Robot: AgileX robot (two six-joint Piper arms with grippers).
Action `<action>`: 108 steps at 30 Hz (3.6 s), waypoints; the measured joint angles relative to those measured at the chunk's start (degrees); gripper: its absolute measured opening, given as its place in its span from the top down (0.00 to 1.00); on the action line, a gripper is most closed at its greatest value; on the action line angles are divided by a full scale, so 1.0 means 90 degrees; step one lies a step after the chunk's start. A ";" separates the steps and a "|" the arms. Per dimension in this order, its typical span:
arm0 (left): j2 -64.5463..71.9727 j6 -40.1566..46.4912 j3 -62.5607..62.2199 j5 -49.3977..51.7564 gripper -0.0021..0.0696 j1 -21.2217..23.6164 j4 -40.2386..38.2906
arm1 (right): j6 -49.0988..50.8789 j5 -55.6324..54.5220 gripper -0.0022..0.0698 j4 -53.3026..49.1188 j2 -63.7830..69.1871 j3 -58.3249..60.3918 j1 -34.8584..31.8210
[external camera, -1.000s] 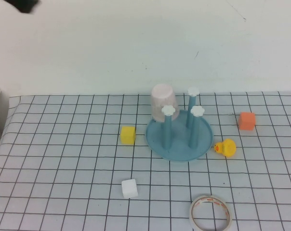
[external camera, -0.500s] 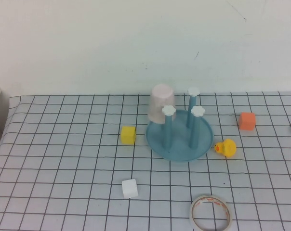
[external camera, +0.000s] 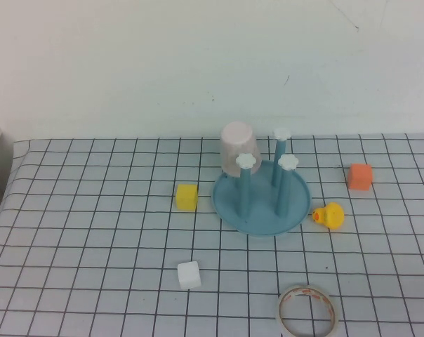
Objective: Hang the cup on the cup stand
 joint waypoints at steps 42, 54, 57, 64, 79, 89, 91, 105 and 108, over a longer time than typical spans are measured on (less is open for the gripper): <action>-0.2848 -0.0946 0.0732 -0.1277 0.97 0.0000 0.0054 | 0.4347 -0.1191 0.97 -0.3040 -0.4906 0.1291 0.0000; -0.2954 -0.0935 0.0721 0.0611 0.97 0.0000 0.0054 | 0.4347 -0.1191 0.97 -0.3040 -0.4906 0.1291 0.0000; -0.2941 -0.0935 0.0774 0.2023 0.97 0.0000 0.0054 | 0.4347 -0.1191 0.97 -0.3040 -0.4906 0.1291 0.0000; -0.2929 -0.1422 0.1668 0.3872 0.97 0.0000 0.0054 | 0.4347 -0.1191 0.97 -0.3040 -0.4906 0.1291 0.0000; -0.2884 -0.1909 0.4254 0.4167 0.97 0.0000 -0.0201 | 0.4347 -0.1191 0.97 -0.3040 -0.4906 0.1291 0.0000; -0.2884 -0.2041 0.4830 0.4143 0.97 0.0000 -0.0201 | 0.4347 -0.1191 0.97 -0.3040 -0.4906 0.1291 0.0000; -0.2884 -0.2260 0.4891 0.4143 0.97 0.0000 -0.0201 | 0.4347 -0.1191 0.97 -0.3040 -0.4906 0.1291 0.0000; -0.3733 -0.3350 0.4955 0.4496 0.97 0.1272 0.0281 | 0.4347 -0.1191 0.97 -0.3040 -0.4906 0.1294 0.0000; -0.3744 -0.3086 0.4955 0.4562 0.97 0.1423 0.0292 | 0.4347 -0.1191 0.97 -0.3040 -0.4906 0.1305 0.0000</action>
